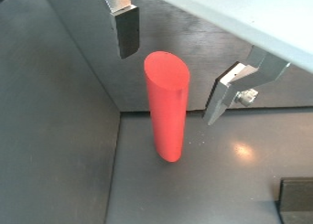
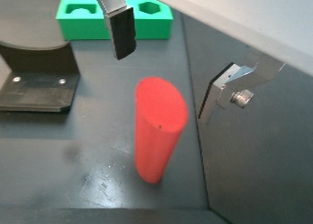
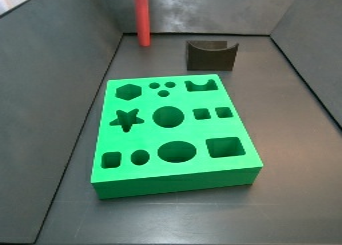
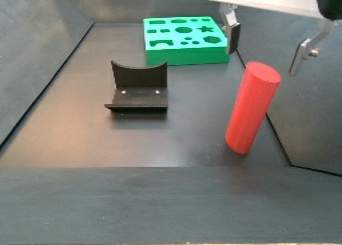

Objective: Pick up the oval object. Move up. Move to above the board. Insert the oval object.
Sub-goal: Pick up the oval object.

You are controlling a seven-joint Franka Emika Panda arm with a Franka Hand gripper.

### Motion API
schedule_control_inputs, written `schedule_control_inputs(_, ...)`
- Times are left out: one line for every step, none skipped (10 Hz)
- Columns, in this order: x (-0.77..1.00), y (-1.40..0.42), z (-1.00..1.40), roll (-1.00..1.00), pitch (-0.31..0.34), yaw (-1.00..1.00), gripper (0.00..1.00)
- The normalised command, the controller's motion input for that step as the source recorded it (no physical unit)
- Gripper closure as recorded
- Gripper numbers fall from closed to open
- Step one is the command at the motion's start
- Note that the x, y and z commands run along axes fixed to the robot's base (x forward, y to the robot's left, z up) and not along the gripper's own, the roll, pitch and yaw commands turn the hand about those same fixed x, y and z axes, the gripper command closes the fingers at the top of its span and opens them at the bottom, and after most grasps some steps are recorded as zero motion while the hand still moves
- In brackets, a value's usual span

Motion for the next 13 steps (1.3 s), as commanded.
schedule_control_inputs(-0.12,0.16,-0.05,0.12,0.054,-0.60,0.00)
schedule_control_inputs(-0.09,0.14,-0.06,0.13,0.064,-0.59,0.00)
schedule_control_inputs(-0.12,0.15,-0.07,0.13,0.059,-0.61,0.00)
schedule_control_inputs(-0.11,0.14,-0.09,0.14,0.063,-0.61,0.00)
schedule_control_inputs(0.00,0.13,-0.07,0.08,0.027,-0.58,0.00)
schedule_control_inputs(0.00,0.02,-0.18,0.08,0.000,-0.50,0.00)
schedule_control_inputs(0.00,0.00,-0.20,0.03,0.000,-0.68,0.00)
schedule_control_inputs(0.00,0.01,-0.17,0.00,0.000,-0.71,0.00)
schedule_control_inputs(0.08,0.08,-0.14,0.00,-0.024,-0.66,0.00)
schedule_control_inputs(0.07,0.11,-0.11,-0.02,-0.050,-0.70,0.00)
schedule_control_inputs(0.04,0.13,-0.13,-0.07,-0.083,-0.75,0.00)
schedule_control_inputs(0.03,0.10,-0.12,-0.08,-0.100,-0.79,0.00)
schedule_control_inputs(0.09,0.14,-0.14,-0.10,-0.106,-0.73,0.00)
